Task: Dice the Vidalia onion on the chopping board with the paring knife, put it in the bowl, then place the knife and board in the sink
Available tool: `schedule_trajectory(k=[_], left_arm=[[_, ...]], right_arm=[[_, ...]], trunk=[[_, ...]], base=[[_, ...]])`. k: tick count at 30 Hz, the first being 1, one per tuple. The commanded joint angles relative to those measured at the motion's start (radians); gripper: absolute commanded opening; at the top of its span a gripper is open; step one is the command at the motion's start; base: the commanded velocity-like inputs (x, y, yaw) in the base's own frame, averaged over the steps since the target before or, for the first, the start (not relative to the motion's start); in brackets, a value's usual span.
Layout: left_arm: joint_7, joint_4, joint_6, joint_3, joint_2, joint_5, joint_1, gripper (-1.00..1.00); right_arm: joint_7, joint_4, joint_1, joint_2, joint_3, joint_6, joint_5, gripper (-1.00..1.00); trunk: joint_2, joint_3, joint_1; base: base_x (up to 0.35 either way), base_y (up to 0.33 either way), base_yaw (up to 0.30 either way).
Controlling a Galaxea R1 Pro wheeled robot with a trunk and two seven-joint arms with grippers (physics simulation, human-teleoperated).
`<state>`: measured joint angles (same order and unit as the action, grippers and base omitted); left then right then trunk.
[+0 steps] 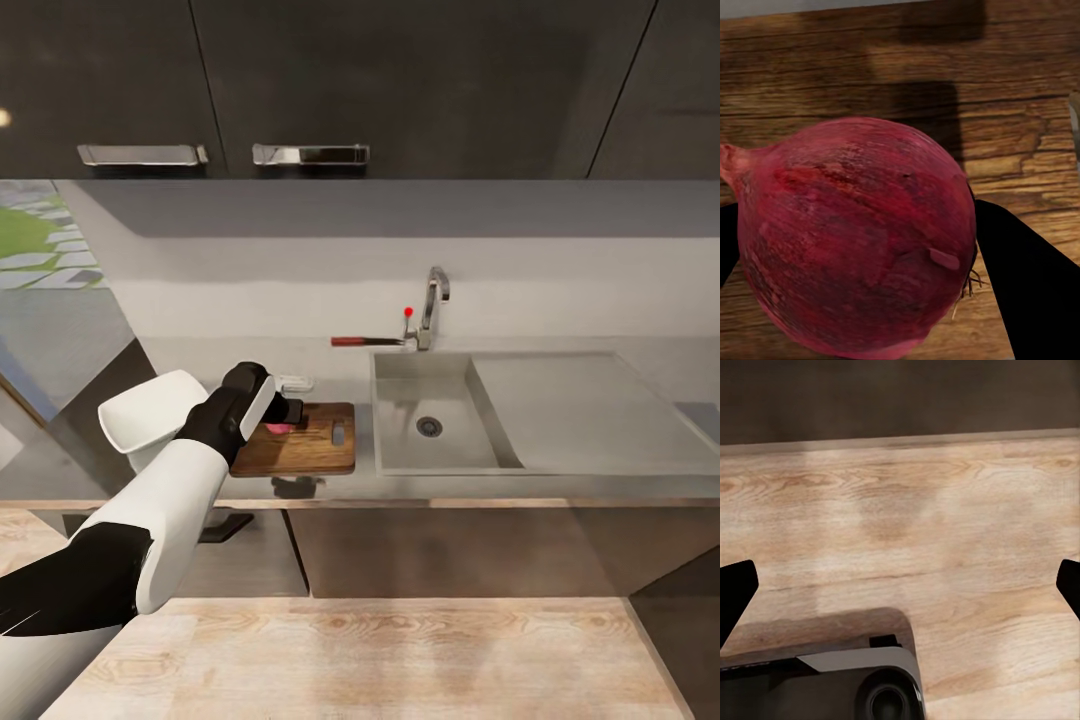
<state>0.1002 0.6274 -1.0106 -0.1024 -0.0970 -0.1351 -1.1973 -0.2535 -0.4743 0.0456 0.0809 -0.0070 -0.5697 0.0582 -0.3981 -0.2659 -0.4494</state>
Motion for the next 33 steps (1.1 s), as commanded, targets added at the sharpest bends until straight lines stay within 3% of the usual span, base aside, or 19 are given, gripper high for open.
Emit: schedule_trajectory(k=[1, 33], left_arm=[[0.010, 0.001, -0.003, -0.003, 0.000, -0.011, -0.001, -1.00], [0.010, -0.022, -0.002, -0.003, 0.000, -0.009, -0.001, -1.00]], right_arm=[[-0.006, -0.002, 0.000, 0.000, -0.001, 0.001, 0.006, 1.00], [-0.006, -0.001, 0.000, 0.002, -0.001, 0.002, 0.006, 1.00]], trunk=[[-0.002, -0.002, -0.001], [-0.002, -0.012, -0.001]], base=[[0.000, 0.000, 0.000], [0.000, 0.000, 0.000]])
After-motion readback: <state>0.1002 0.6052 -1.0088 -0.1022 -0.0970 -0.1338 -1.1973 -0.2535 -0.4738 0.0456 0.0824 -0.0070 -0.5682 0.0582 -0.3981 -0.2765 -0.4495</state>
